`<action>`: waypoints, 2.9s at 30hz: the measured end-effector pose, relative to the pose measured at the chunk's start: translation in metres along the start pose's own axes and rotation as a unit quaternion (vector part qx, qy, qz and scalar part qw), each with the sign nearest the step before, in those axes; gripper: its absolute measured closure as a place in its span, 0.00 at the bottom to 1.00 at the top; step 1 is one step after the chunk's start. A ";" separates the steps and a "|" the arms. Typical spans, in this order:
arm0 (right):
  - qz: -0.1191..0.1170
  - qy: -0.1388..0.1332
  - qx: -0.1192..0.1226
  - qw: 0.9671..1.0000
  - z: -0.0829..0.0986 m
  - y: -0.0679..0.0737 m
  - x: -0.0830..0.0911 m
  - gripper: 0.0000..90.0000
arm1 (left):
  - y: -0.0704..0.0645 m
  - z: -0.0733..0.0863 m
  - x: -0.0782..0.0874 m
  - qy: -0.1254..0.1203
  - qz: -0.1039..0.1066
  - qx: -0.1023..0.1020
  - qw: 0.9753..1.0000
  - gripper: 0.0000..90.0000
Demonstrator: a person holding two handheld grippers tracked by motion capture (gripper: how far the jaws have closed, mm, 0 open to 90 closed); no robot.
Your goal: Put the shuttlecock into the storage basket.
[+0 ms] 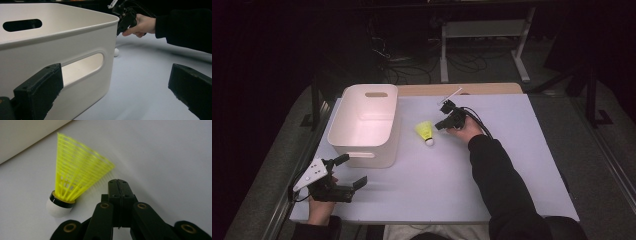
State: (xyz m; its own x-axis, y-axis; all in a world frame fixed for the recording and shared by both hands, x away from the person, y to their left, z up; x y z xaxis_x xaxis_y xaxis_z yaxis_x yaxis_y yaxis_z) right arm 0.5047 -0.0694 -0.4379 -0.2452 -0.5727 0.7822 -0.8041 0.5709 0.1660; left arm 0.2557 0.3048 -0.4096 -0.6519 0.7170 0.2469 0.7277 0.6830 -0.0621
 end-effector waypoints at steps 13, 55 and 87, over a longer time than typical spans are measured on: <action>-0.005 0.001 0.006 1.000 -0.002 0.006 -0.003 0.98 | 0.000 0.000 0.000 0.000 0.000 0.000 1.000 0.00; -0.020 -0.025 0.081 0.996 -0.002 0.048 0.051 0.97 | 0.000 0.000 0.000 0.002 -0.001 -0.001 1.000 0.00; -0.050 -0.030 0.108 0.992 -0.007 0.065 0.053 0.13 | 0.000 0.000 0.000 0.002 -0.001 0.000 1.000 0.00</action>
State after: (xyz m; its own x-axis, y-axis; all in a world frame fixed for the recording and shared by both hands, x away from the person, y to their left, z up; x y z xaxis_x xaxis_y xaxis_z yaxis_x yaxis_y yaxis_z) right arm 0.4433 -0.0584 -0.3808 -0.1860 -0.6579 0.7298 -0.9213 0.3749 0.1031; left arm 0.2556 0.3045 -0.4099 -0.6528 0.7149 0.2503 0.7263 0.6846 -0.0610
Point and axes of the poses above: each handheld gripper's, and its own axes: x roughly backward along the jaws, z roughly out of its underside, y roughly to its left, the point moved 1 cm from there along -x, roughly forward along the jaws, and after that the axes turned 2 degrees about x, right-handed, at the moved point
